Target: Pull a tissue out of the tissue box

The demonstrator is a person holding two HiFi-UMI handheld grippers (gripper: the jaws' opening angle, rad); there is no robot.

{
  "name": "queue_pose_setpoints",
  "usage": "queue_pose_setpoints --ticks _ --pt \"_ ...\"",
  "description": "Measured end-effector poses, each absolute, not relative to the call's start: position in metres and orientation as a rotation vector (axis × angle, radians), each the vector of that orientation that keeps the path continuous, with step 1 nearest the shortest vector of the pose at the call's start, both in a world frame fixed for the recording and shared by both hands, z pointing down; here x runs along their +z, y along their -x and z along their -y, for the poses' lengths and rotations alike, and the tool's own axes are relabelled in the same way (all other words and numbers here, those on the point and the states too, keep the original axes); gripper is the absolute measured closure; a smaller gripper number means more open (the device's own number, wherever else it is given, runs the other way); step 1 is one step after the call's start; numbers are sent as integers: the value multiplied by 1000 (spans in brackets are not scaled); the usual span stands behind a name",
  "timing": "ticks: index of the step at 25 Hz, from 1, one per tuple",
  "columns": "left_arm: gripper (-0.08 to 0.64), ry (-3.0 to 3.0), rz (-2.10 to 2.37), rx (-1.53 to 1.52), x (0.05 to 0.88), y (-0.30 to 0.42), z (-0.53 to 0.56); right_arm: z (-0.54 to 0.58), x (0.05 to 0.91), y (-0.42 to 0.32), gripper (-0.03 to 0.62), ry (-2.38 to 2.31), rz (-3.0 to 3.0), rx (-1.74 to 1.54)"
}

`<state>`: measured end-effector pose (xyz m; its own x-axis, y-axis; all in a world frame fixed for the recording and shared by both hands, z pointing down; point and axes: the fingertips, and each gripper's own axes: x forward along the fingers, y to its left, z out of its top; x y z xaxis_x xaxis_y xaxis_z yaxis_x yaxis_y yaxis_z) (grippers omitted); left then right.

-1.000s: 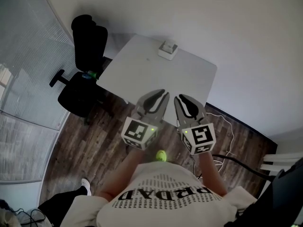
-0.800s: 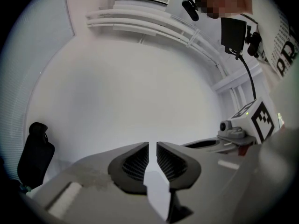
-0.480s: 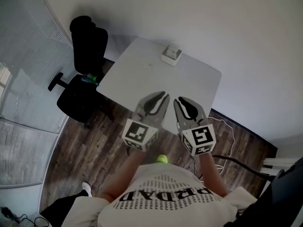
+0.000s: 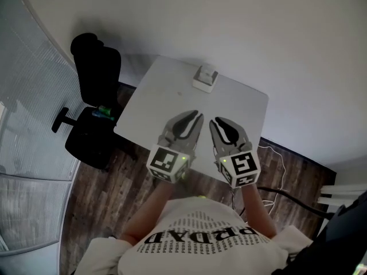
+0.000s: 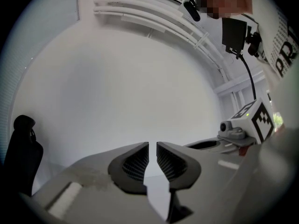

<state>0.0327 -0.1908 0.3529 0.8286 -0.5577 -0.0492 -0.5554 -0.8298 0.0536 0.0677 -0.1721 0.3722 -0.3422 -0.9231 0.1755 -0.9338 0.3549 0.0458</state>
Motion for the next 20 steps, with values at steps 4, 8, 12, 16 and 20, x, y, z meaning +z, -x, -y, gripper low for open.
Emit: queue_pose_setpoints --ticks 4,8,12,16,20 --pt "517 -2974 857 -105 351 -30 221 200 373 -64 534 -1722 2406 120" --pt "517 -2982 805 -97 352 -28 246 224 374 -63 534 -1760 2370 131" --pt "517 -2992 753 -98 351 -31 267 245 374 -64 534 -1800 2337 143" --pt "517 -3001 703 -97 352 -31 286 263 374 -63 534 -1832 2307 149" --pt "517 -2998 670 -97 356 -35 309 286 376 -66 534 -1849 2290 153"
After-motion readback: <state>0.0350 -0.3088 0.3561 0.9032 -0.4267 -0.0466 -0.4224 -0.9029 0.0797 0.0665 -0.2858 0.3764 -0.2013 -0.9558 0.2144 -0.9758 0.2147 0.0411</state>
